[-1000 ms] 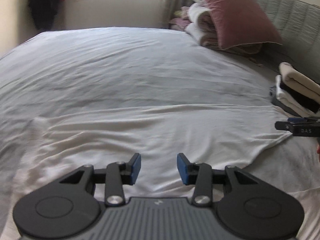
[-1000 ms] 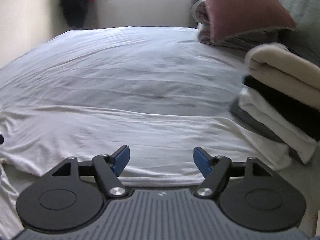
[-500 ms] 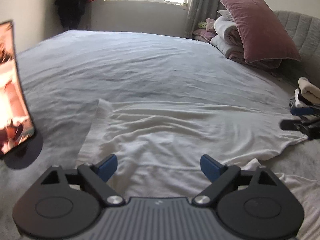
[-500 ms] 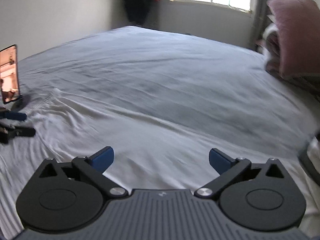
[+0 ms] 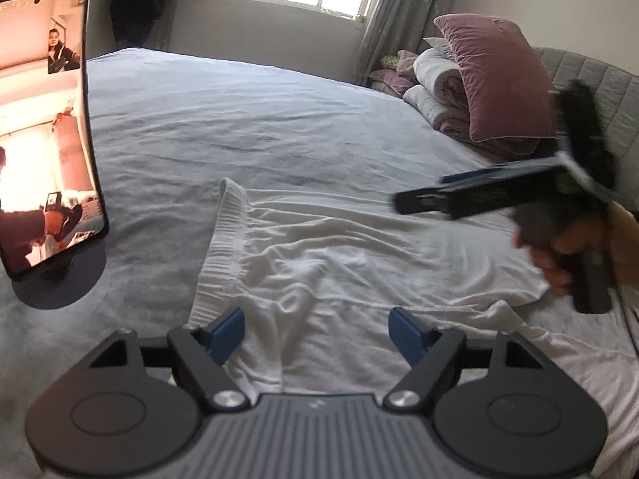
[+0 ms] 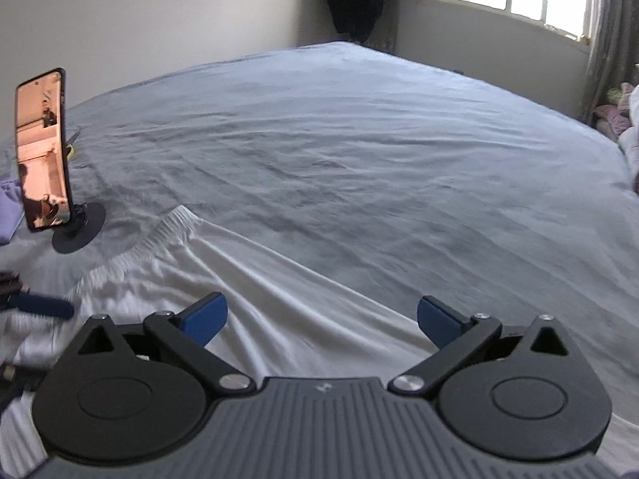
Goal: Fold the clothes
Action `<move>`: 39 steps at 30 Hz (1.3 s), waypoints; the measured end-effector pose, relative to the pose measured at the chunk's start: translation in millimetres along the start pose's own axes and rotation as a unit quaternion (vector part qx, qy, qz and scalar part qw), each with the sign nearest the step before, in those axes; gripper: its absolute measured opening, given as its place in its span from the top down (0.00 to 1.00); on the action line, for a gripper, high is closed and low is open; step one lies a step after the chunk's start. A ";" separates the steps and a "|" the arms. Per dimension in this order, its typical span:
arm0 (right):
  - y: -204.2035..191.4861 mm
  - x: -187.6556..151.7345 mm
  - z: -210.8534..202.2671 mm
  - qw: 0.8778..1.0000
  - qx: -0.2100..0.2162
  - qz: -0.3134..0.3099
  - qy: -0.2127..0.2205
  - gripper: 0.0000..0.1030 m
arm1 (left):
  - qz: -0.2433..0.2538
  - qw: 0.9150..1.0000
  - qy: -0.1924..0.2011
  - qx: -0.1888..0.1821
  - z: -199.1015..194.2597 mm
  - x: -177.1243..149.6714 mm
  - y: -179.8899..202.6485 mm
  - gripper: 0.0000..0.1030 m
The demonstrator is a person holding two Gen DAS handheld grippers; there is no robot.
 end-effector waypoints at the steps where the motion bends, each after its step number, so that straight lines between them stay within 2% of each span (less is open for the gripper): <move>1: -2.0 1.5 7.5 1.000 0.002 0.001 -0.002 0.00 | -0.001 1.000 0.000 -0.001 0.4 0.5 0.1 0.23; 10: -13.2 1.6 49.8 0.999 0.002 -0.025 -0.035 0.02 | 0.003 1.000 -0.012 0.011 9.5 -3.0 -5.1 0.25; 13: -9.3 -3.5 57.7 0.998 -0.006 -0.021 -0.052 0.11 | 0.003 1.000 -0.016 0.017 11.7 -4.7 -6.4 0.25; 16: -7.3 -7.3 58.7 0.998 0.010 0.009 -0.063 0.30 | 0.006 0.999 -0.022 0.028 15.2 -6.2 -6.8 0.25; 17: -8.6 -6.9 57.2 0.998 0.013 0.014 -0.065 0.41 | 0.010 0.999 -0.023 0.031 15.9 -6.6 -6.3 0.25; 18: -11.2 -5.9 55.2 0.997 0.015 0.013 -0.068 0.58 | 0.014 0.999 -0.023 0.034 16.5 -7.0 -5.7 0.25; 19: -14.5 -4.8 52.8 0.997 0.016 0.011 -0.072 0.69 | 0.018 0.999 -0.024 0.037 17.1 -7.4 -5.1 0.25; 20: -17.7 -3.8 50.6 0.997 0.018 0.008 -0.076 0.93 | 0.022 0.999 -0.024 0.040 17.7 -7.8 -4.5 0.25; 24: -32.1 3.8 34.3 0.997 0.005 -0.027 -0.074 0.95 | 0.031 0.998 -0.025 0.045 18.3 -8.5 -4.0 0.25; 31: -44.5 32.3 -20.5 0.999 -0.004 -0.019 -0.039 0.95 | 0.056 0.997 -0.017 0.043 17.0 -11.6 -2.7 0.25; 39: -80.3 44.4 -95.1 0.999 0.027 -0.020 -0.009 0.95 | 0.055 0.998 -0.007 0.031 13.1 -12.4 -4.7 0.25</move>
Point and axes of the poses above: each gripper's, at about its wrist camera, not at the fingertips, and z roughly the way its jaws point, y to its right, x to its top, the point moved 8 cm from there along z, roughly the way its jaws point, and after that the axes turned 9 degrees about y, right-handed, at the moved point
